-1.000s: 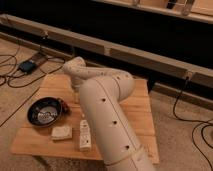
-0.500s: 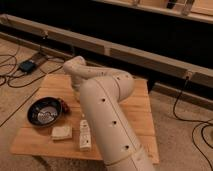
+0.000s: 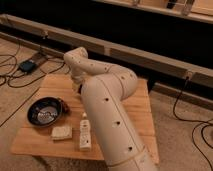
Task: Place the eraser in the ceramic cup
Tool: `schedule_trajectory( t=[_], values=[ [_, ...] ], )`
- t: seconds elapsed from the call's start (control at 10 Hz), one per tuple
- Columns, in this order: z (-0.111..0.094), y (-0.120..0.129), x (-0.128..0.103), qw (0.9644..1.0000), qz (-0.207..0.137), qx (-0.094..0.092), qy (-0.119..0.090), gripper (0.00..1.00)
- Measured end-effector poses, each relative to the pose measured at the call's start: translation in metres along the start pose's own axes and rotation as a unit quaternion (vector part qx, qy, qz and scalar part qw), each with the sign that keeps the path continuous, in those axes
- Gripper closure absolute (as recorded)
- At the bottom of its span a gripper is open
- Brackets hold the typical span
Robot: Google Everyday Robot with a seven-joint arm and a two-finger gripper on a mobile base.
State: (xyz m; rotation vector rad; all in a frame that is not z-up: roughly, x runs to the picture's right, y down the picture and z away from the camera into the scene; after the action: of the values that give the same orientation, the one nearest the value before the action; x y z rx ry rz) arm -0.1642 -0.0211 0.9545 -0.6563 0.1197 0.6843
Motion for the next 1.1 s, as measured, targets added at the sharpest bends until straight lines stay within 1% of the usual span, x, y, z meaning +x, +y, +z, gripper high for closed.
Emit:
schedule_trajectory(
  t=[0.1, 0.2, 0.3, 0.5, 0.6, 0.7, 0.8, 0.9, 1.1],
  values=[
    [-0.016, -0.011, -0.007, 0.9997, 0.01, 0.003, -0.02, 1.0],
    [-0.027, -0.02, -0.01, 0.9993, 0.019, 0.005, -0.033, 1.0],
    [-0.043, -0.034, -0.014, 0.998, 0.034, 0.009, -0.053, 1.0],
    [-0.065, -0.061, -0.014, 0.9942, 0.065, 0.021, -0.083, 1.0],
    [-0.075, -0.076, -0.012, 0.9913, 0.084, 0.028, -0.097, 1.0],
    [-0.088, -0.092, -0.008, 0.9868, 0.108, 0.035, -0.116, 1.0],
    [-0.094, -0.101, -0.005, 0.9839, 0.121, 0.038, -0.126, 1.0],
    [-0.106, -0.113, 0.001, 0.9785, 0.141, 0.044, -0.144, 1.0],
    [-0.121, -0.123, 0.013, 0.971, 0.166, 0.045, -0.166, 1.0]
  ],
)
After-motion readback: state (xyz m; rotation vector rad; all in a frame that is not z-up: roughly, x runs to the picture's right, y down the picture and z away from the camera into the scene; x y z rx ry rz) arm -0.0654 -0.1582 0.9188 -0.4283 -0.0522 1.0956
